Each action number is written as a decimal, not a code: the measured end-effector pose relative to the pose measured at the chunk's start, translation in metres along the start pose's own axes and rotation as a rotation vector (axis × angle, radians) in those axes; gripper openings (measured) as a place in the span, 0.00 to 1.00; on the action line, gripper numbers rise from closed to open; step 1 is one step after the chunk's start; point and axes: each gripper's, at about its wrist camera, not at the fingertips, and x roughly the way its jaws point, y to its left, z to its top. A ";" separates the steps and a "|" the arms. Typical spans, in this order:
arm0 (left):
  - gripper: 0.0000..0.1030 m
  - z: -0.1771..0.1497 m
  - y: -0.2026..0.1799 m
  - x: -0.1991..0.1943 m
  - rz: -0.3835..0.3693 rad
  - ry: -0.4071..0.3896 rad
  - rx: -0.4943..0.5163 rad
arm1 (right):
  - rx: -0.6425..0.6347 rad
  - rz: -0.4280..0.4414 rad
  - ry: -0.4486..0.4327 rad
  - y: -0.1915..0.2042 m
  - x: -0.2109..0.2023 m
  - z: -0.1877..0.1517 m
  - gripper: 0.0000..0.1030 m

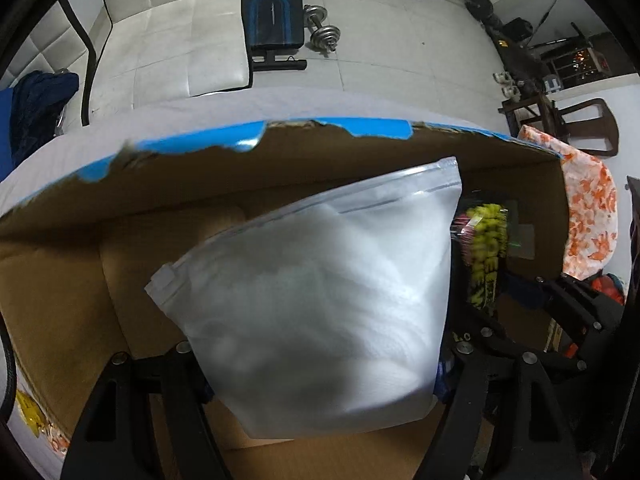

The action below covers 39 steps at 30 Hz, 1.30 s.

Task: Organize soft objects
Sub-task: 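Carry the wipes pack and white bag over the cardboard box with both tools, then lower both packs into the box and open both tools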

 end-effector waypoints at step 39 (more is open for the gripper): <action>0.98 -0.123 -0.033 -0.099 0.173 -0.286 -0.014 | 0.096 -0.068 -0.238 0.005 -0.121 -0.142 1.00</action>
